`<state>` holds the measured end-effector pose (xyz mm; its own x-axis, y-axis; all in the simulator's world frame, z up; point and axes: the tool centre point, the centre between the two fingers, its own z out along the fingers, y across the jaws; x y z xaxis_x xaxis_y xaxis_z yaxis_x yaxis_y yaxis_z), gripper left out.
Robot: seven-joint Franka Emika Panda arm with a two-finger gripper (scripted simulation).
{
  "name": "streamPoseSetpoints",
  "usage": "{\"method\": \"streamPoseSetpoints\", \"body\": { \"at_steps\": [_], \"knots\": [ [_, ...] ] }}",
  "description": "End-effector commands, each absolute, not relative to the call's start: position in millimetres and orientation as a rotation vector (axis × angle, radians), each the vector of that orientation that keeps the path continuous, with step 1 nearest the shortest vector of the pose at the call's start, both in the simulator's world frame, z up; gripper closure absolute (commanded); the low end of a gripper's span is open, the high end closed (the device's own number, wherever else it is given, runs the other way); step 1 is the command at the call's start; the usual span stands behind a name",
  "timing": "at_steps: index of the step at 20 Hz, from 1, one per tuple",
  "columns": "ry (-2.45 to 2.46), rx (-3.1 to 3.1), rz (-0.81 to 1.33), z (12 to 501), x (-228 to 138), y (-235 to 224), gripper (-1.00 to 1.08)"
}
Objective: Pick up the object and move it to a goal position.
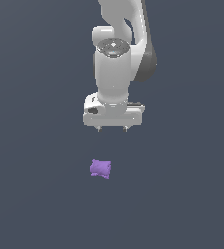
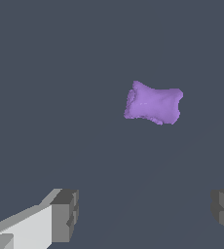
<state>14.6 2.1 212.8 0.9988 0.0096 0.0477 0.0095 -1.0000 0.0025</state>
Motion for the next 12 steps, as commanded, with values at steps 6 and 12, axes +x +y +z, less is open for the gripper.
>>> {"method": "streamPoseSetpoints", "body": {
  "at_steps": [6, 12],
  "knots": [
    [0.054, 3.141, 0.095, 222, 18, 20, -0.92],
    [0.093, 3.142, 0.115, 231, 20, 38, -0.92]
  ]
}}
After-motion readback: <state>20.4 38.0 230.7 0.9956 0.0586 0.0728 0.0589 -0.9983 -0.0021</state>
